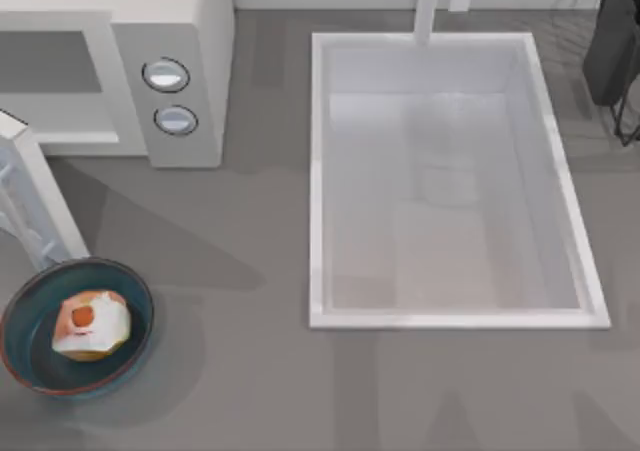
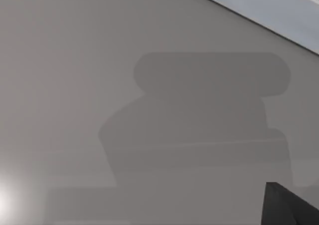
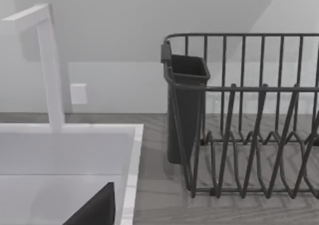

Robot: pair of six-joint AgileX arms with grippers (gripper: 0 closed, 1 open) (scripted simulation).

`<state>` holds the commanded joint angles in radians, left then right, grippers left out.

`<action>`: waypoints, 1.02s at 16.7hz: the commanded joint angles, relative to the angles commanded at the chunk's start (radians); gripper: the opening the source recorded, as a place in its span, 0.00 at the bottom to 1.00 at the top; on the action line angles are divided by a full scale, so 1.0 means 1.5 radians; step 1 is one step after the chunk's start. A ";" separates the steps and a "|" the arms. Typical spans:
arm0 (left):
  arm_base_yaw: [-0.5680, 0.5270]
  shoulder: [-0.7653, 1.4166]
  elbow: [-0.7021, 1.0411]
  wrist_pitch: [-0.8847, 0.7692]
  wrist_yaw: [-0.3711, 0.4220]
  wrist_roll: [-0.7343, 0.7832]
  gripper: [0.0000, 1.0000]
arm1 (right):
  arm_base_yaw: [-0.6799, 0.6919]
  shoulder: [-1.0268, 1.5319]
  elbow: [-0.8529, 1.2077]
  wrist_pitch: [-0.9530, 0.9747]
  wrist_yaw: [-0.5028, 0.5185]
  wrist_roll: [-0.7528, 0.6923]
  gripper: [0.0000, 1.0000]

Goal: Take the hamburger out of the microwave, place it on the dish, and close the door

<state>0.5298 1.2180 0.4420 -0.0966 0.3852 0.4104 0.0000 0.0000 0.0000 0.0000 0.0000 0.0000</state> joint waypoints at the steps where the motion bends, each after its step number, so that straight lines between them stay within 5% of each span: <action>1: -0.008 -0.002 -0.002 0.000 -0.007 -0.007 0.00 | 0.000 0.000 0.000 0.000 0.000 0.000 1.00; 11: -0.325 -0.101 -0.060 0.008 -0.216 -0.238 0.00 | 0.000 0.000 0.000 0.000 0.000 0.000 1.00; 17: -0.354 -0.113 -0.066 0.009 -0.241 -0.267 0.00 | 0.000 0.000 0.000 0.000 0.000 0.000 1.00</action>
<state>-0.0005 1.0485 0.3424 -0.0824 0.0233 0.0099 0.0000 0.0000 0.0000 0.0000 0.0000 0.0000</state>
